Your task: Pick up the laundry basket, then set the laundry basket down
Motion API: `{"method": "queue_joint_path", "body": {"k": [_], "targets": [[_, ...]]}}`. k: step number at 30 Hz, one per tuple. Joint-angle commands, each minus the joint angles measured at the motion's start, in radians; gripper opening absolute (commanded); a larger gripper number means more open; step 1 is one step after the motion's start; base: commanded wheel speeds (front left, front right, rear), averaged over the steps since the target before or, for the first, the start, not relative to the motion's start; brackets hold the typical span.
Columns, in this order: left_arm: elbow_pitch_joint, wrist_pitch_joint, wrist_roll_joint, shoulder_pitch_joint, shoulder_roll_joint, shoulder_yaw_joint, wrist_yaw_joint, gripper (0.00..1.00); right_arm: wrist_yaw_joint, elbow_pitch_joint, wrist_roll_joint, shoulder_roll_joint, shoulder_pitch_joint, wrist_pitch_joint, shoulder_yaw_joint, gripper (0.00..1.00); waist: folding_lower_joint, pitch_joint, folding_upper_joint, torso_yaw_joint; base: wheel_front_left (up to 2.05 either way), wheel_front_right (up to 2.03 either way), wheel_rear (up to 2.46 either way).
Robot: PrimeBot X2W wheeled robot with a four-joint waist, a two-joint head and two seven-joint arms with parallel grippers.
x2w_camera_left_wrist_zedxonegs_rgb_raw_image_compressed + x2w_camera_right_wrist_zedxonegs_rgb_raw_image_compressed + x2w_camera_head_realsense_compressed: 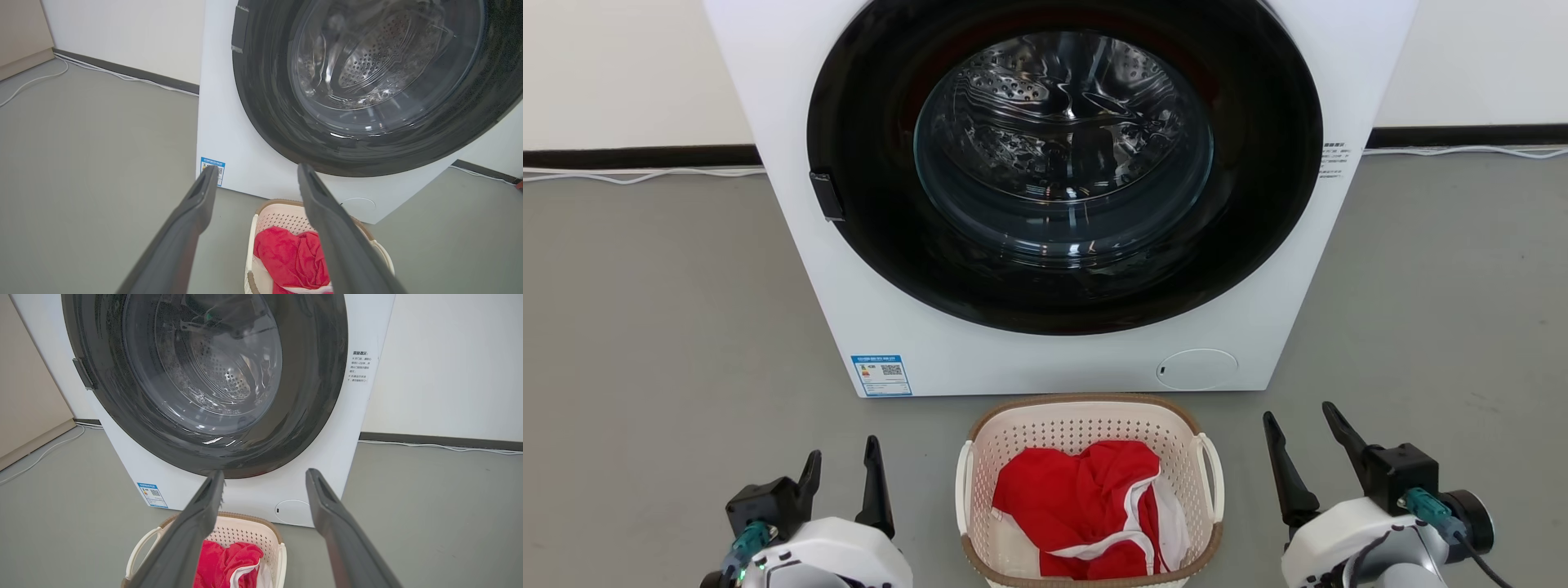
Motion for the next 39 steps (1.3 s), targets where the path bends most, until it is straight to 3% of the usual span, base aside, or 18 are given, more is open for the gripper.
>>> {"method": "queue_joint_path", "body": {"k": [1, 10, 28, 39], "targets": [[-0.02, -0.018, 0.037, -0.059, 0.011, 0.021, 0.013, 1.0, 0.007, -0.017, -0.04, -0.008, -0.051, -0.02, 0.025, 1.0, 0.0, -0.001, 0.0, 0.0, 0.0, 0.0, 0.0], [-0.012, -0.044, 0.137, -0.067, 0.012, 0.012, 0.028, 1.0, 0.007, -0.001, -0.16, -0.009, -0.063, -0.047, 0.027, 1.0, 0.0, -0.004, 0.0, -0.003, 0.0, 0.0, 0.0], [-0.001, -0.044, 0.134, -0.077, 0.012, 0.007, 0.028, 1.0, 0.007, 0.0, -0.155, -0.009, -0.069, -0.047, 0.014, 1.0, 0.0, 0.009, 0.0, -0.004, 0.0, 0.0, 0.0], [0.044, -0.044, 0.123, -0.179, 0.012, -0.029, 0.014, 1.0, 0.007, 0.001, -0.137, -0.009, -0.149, -0.047, -0.029, 1.0, 0.0, 0.153, 0.0, 0.001, 0.0, 0.0, 0.0]]}}
